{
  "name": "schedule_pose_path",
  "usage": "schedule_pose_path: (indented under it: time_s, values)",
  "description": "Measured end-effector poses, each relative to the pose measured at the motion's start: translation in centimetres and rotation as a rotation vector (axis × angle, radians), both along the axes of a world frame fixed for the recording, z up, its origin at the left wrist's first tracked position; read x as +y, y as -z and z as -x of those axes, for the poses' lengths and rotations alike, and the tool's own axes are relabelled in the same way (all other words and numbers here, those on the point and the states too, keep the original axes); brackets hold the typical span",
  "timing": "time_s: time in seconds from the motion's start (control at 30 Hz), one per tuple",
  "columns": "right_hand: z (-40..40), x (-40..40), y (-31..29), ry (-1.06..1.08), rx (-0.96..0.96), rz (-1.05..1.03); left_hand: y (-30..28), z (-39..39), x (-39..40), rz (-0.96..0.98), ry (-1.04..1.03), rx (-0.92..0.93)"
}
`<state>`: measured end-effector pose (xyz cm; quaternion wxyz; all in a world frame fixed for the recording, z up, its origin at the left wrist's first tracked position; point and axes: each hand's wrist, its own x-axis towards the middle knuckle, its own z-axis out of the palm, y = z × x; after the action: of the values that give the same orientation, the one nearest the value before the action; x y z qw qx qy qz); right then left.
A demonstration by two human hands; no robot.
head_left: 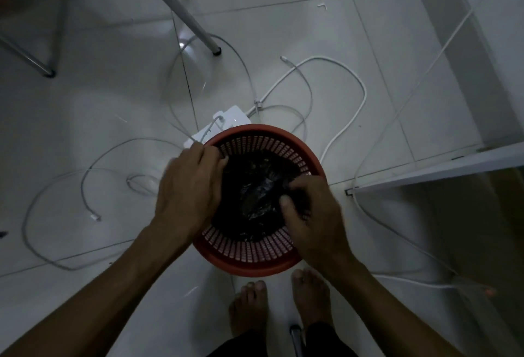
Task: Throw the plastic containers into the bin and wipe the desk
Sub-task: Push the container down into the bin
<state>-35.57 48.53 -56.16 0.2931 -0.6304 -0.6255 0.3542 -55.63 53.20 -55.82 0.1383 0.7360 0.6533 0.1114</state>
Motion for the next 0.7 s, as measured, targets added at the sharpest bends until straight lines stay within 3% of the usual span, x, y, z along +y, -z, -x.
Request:
schedule_pose_path:
  time_s: [0.13, 0.23, 0.33, 0.4, 0.5, 0.7]
  values:
    - [1.3, 0.3, 2.0, -0.252, -0.344, -0.158, 0.4, -1.5, -0.5, 0.122, -0.103, -0.436]
    - [2.3, 2.0, 3.3, -0.297, -0.586, -0.239, 1.0, -1.6, -0.7, 0.165, -0.144, -0.507]
    - [3.2, 3.6, 4.1, -0.324, -0.663, -0.153, 1.0, -1.0, -0.5, 0.125, -0.241, -0.549]
    - [3.7, 4.1, 4.1, -0.365, -0.645, -0.056, 0.9, -0.8, -0.6, 0.071, -0.232, -0.515]
    - [4.0, 4.7, 4.1, -0.372, -0.606, 0.055, 1.5, -1.3, -1.2, 0.097, -0.06, -0.372]
    - [3.1, 4.4, 3.5, -0.317, -0.476, 0.039, 4.6, -1.8, -2.4, 0.419, 0.315, -0.069]
